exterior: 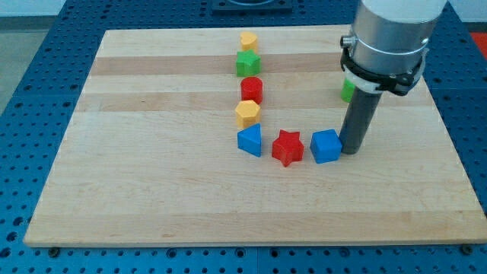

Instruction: Push the blue cube to the red star

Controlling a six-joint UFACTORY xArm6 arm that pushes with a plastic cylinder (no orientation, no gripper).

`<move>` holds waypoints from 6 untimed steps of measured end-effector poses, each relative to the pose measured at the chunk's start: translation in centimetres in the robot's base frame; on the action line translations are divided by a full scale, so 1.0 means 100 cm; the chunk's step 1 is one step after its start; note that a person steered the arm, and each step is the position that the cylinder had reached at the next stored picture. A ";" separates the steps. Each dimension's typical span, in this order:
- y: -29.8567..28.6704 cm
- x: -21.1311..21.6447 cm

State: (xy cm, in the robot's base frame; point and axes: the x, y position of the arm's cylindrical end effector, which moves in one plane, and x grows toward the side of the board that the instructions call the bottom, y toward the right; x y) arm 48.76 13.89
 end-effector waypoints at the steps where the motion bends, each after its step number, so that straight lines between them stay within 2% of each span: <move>1: -0.002 0.000; 6: -0.030 0.001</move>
